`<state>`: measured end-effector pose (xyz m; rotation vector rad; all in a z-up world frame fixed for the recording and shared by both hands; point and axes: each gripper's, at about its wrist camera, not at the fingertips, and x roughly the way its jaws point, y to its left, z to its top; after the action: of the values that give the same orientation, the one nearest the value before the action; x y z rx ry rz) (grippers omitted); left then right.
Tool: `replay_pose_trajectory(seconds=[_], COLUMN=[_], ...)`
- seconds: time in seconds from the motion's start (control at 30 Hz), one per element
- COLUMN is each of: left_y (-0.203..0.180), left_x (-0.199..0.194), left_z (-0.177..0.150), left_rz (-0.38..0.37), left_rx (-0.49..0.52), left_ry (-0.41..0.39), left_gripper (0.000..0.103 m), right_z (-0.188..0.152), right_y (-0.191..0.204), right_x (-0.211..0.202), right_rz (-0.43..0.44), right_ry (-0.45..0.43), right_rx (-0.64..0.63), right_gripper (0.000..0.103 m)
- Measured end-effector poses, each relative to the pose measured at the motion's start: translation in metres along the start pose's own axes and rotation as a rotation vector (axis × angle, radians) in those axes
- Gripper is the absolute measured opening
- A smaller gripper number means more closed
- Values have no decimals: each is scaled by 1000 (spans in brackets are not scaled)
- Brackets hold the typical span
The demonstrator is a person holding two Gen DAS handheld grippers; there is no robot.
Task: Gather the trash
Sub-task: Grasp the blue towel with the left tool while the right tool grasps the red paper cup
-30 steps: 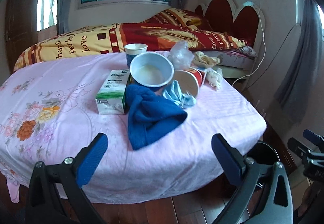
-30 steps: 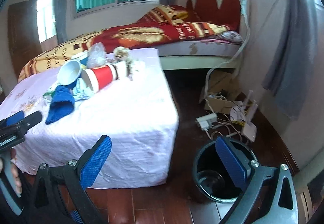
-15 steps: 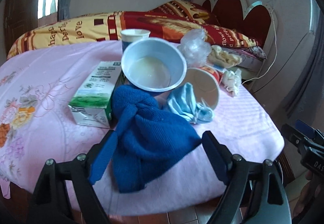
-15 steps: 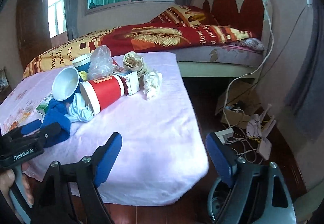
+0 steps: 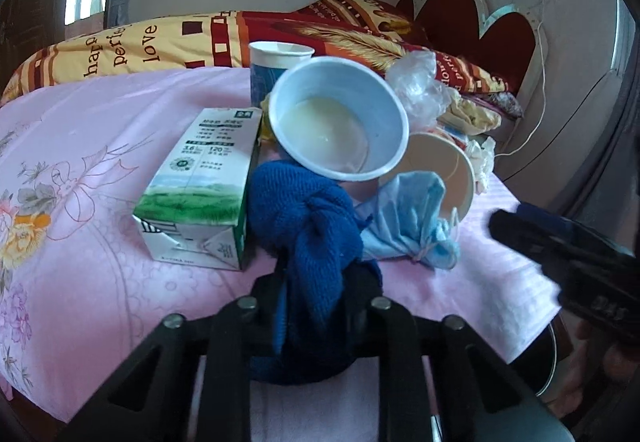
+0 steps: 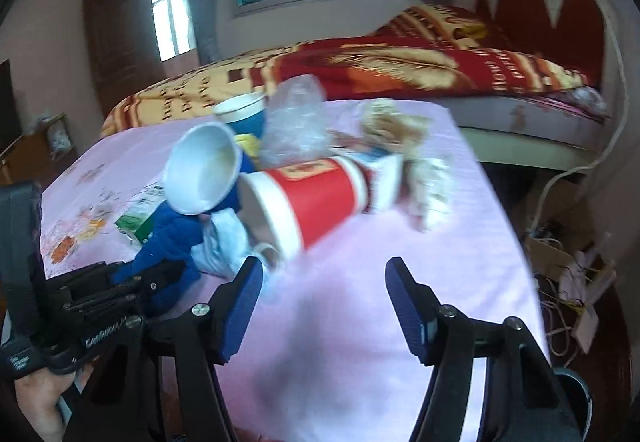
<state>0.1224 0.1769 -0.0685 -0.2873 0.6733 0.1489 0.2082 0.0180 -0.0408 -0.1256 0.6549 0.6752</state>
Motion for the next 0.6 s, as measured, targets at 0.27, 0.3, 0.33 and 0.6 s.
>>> replay_pose_trajectory(seconds=[0.27,0.3,0.33,0.6], left_y=[-1,0,2,13], left_x=[-11,-12,-13,-20], left_z=[-2,-2,-2,-13], left_rz=[-14,-15,-16,22], left_rx=[23,16,10,-7], left_ry=[-17,-18,-22,-32], left_gripper=[19,19,19,41], right_z=[13,12,11,2], right_y=[5,4,3,-5], right_x=[40,39,37,22], right_rz=[-1,3,0,-15], right_ry=[57,55,51,43], right_rx=[51,58,62,71], right_gripper=[24,22,16,3])
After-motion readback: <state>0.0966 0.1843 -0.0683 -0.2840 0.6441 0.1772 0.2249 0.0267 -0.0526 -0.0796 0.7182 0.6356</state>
